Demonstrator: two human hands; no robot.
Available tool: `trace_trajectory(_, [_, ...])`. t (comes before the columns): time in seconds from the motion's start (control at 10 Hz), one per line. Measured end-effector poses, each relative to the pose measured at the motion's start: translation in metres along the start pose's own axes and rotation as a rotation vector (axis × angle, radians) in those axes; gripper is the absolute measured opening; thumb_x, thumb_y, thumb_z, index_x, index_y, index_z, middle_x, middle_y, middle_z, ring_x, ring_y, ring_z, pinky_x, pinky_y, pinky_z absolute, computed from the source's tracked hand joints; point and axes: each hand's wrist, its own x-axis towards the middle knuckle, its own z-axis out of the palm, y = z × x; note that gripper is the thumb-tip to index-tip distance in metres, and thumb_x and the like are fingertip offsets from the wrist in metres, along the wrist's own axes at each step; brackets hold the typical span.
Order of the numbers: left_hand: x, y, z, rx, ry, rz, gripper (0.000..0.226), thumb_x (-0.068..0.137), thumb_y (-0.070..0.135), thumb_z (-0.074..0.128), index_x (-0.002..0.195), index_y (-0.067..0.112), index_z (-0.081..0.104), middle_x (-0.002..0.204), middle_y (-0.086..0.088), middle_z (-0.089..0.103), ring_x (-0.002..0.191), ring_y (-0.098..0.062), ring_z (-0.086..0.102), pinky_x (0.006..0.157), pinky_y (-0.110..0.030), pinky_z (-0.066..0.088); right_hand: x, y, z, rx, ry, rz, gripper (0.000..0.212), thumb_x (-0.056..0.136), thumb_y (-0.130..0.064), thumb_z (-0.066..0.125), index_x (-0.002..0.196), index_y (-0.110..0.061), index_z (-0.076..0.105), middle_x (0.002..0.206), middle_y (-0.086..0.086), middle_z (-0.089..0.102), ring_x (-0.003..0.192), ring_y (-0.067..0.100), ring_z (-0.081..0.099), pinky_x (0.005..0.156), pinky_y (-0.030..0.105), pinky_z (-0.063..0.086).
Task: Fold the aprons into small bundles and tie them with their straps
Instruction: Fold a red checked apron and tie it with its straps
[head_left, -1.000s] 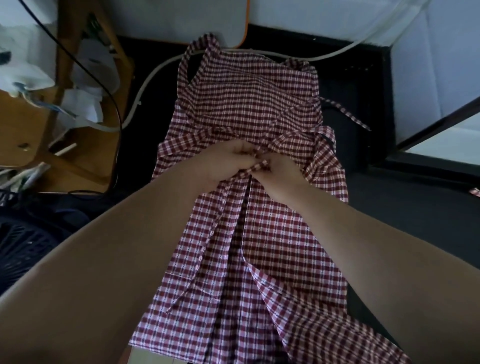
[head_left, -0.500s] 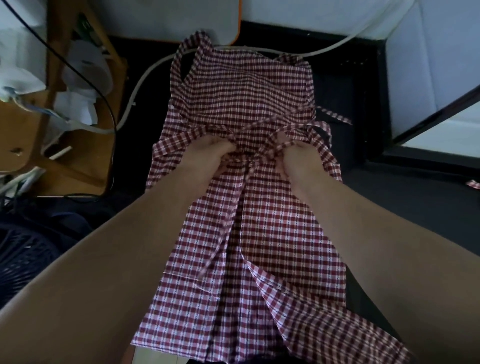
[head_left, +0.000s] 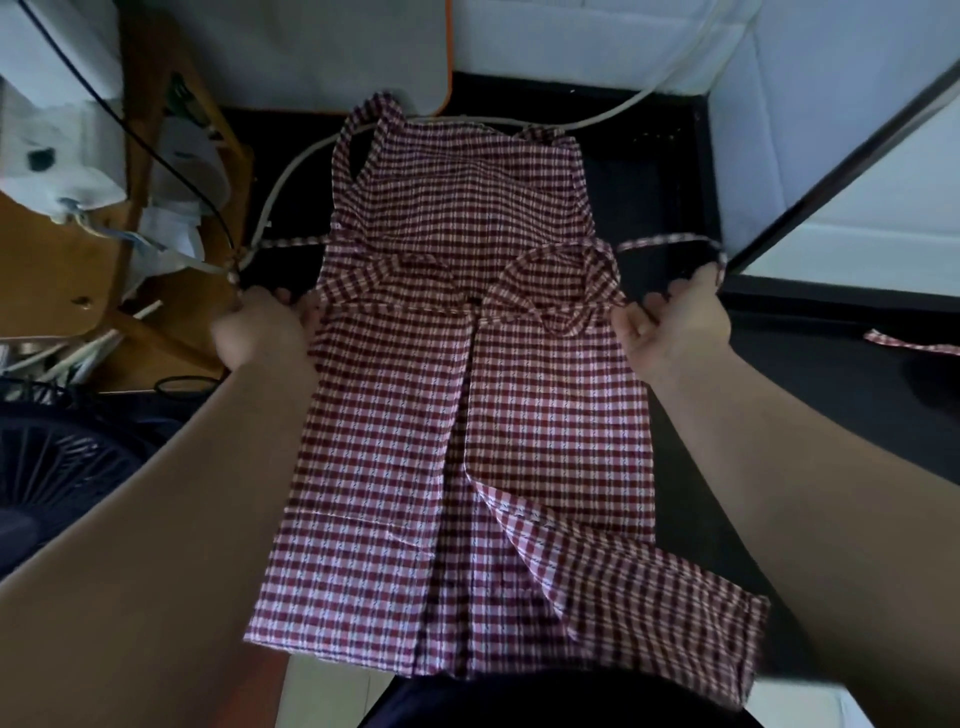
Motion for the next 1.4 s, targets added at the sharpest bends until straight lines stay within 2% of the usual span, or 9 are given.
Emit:
trace_trajectory(0.1, [-0.009, -0.003, -0.008, -0.150, -0.098, 0.127, 0.053, 0.096, 0.019, 0.047, 0.146, 0.018, 0.033, 0.134, -0.007, 0.052, 0.111, -0.028, 0.055, 0.090, -0.030, 0.047, -0.001, -0.006, -0.014, -0.084, 0.047, -0.139, 0.058, 0.095, -0.043, 0.049, 0.147, -0.025, 0.030, 0.129, 0.003, 0.051, 0.103, 0.021, 0.057, 0.074, 0.032, 0.056])
trace_trajectory(0.3, [-0.052, -0.010, -0.007, 0.451, -0.148, 0.409, 0.085, 0.095, 0.032, 0.052, 0.153, 0.026, -0.009, 0.160, -0.003, -0.016, 0.144, -0.032, 0.019, 0.104, -0.042, 0.035, -0.003, 0.007, -0.028, -0.657, 0.150, -0.524, 0.069, 0.089, -0.006, 0.052, 0.148, -0.018, 0.020, 0.146, 0.014, 0.038, 0.128, 0.029, 0.046, 0.106, 0.038, 0.040])
trace_trajectory(0.4, [-0.058, -0.015, 0.001, 0.650, -0.199, 0.659, 0.069, 0.096, 0.024, 0.050, 0.154, 0.024, 0.012, 0.160, -0.004, -0.006, 0.144, -0.031, 0.011, 0.110, -0.044, 0.029, -0.008, 0.004, -0.020, -1.112, -0.086, -0.689, 0.045, 0.096, -0.005, 0.042, 0.141, -0.011, 0.043, 0.140, 0.013, 0.047, 0.123, 0.023, 0.049, 0.093, 0.018, 0.035])
trace_trajectory(0.5, [-0.061, -0.004, 0.028, 0.787, -0.438, 0.918, 0.039, 0.099, 0.018, 0.045, 0.137, 0.019, 0.052, 0.145, -0.003, 0.044, 0.135, -0.025, 0.034, 0.109, -0.038, 0.033, 0.000, -0.007, 0.001, -1.470, -0.282, -0.806, 0.041, 0.096, -0.002, 0.040, 0.134, -0.012, 0.054, 0.133, 0.016, 0.052, 0.119, 0.029, 0.051, 0.098, 0.025, 0.037])
trace_trajectory(0.8, [-0.052, -0.008, 0.101, 0.996, -0.694, 0.835, 0.032, 0.098, 0.032, 0.048, 0.130, 0.030, 0.053, 0.135, -0.003, 0.050, 0.124, -0.026, 0.045, 0.104, -0.048, 0.040, 0.045, -0.020, 0.017, -2.157, -0.572, -0.560, 0.042, 0.102, -0.016, 0.037, 0.142, -0.028, 0.042, 0.143, 0.011, 0.039, 0.122, 0.028, 0.047, 0.104, 0.036, 0.041])
trace_trajectory(1.0, [-0.058, -0.004, 0.105, 0.856, -0.557, 0.663, 0.029, 0.100, 0.037, 0.044, 0.123, 0.022, 0.054, 0.109, -0.002, 0.060, 0.080, -0.013, 0.056, 0.077, -0.035, 0.053, 0.047, -0.046, 0.014, -1.995, -0.431, -0.584, 0.034, 0.100, -0.037, 0.032, 0.107, -0.015, 0.056, 0.111, 0.006, 0.058, 0.094, 0.019, 0.050, 0.089, 0.033, 0.044])
trace_trajectory(1.2, [-0.062, -0.007, 0.107, 0.982, -0.436, 0.751, 0.031, 0.099, 0.029, 0.049, 0.127, 0.018, 0.053, 0.126, -0.008, 0.056, 0.119, -0.028, 0.046, 0.100, -0.044, 0.043, 0.047, -0.035, 0.014, -1.612, -0.250, -0.584, 0.025, 0.094, -0.019, 0.049, 0.117, -0.010, 0.044, 0.118, 0.012, 0.057, 0.086, 0.018, 0.049, 0.070, 0.029, 0.040])
trace_trajectory(1.3, [-0.070, -0.007, 0.087, 0.947, -0.349, 0.821, 0.050, 0.098, 0.023, 0.050, 0.146, 0.022, 0.034, 0.148, -0.010, 0.034, 0.135, -0.032, 0.028, 0.110, -0.046, 0.028, 0.022, -0.017, 0.003, -1.468, -0.188, -0.750, 0.047, 0.093, -0.011, 0.049, 0.137, -0.016, 0.035, 0.126, 0.011, 0.049, 0.091, 0.021, 0.052, 0.073, 0.036, 0.047])
trace_trajectory(1.4, [-0.073, -0.012, 0.062, 0.916, -0.313, 0.906, 0.048, 0.097, 0.023, 0.050, 0.144, 0.022, 0.040, 0.147, -0.007, 0.036, 0.134, -0.030, 0.029, 0.110, -0.045, 0.026, 0.005, 0.005, -0.008, -1.558, -0.361, -0.713, 0.021, 0.094, -0.021, 0.049, 0.112, -0.014, 0.058, 0.103, 0.004, 0.062, 0.089, 0.020, 0.060, 0.074, 0.034, 0.051])
